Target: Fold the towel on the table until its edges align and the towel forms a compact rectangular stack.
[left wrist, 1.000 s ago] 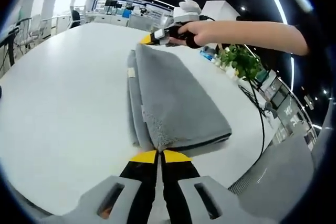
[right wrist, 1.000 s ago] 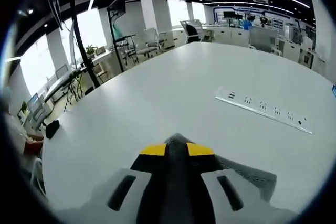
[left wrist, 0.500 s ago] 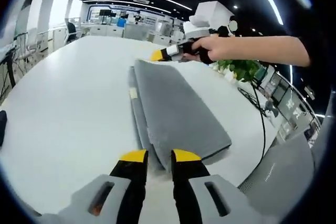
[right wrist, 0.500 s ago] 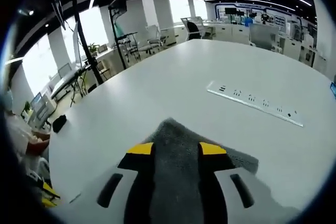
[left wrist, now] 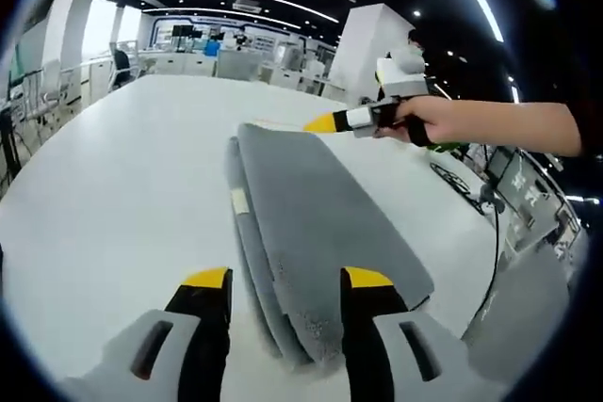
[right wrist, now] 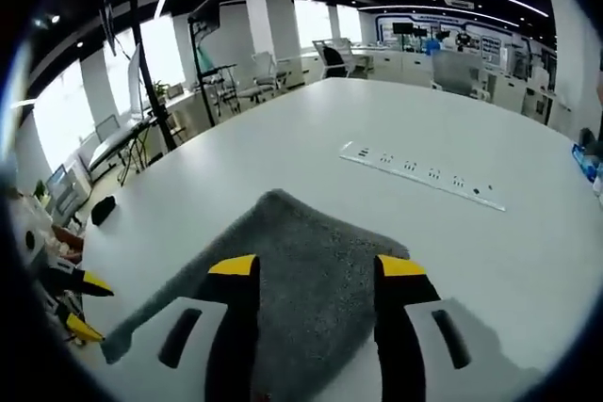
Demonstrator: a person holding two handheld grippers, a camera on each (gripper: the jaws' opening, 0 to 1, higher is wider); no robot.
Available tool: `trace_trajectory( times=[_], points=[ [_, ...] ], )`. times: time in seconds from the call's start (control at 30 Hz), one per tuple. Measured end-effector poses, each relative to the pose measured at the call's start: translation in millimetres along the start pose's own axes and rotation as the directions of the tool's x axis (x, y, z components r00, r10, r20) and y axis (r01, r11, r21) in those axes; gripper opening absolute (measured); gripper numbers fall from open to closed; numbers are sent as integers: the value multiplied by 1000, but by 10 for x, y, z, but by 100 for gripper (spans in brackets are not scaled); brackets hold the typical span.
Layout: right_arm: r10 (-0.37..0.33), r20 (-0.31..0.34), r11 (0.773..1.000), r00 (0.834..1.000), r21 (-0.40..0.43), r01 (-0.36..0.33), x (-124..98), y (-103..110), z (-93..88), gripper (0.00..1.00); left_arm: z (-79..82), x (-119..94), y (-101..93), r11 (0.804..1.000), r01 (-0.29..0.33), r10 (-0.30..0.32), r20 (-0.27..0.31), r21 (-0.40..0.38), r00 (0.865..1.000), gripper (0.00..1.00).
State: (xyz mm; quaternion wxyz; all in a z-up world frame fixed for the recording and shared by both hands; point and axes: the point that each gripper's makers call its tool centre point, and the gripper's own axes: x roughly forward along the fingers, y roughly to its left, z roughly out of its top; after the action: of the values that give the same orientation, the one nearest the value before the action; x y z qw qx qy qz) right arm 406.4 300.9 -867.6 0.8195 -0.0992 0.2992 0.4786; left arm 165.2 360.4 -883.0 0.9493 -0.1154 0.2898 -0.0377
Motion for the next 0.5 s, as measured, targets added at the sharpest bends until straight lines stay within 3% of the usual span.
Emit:
trace_trajectory(
  times=[0.37, 0.5],
  points=[
    [-52, -17, 998, 998, 45, 53, -276, -152, -245, 53, 339, 297, 73, 996, 10, -12, 20, 89, 1000, 54],
    [-50, -28, 997, 998, 57, 52, -357, -149, -386, 53, 407, 377, 140, 991, 17, -18, 1, 135, 1000, 54]
  ],
)
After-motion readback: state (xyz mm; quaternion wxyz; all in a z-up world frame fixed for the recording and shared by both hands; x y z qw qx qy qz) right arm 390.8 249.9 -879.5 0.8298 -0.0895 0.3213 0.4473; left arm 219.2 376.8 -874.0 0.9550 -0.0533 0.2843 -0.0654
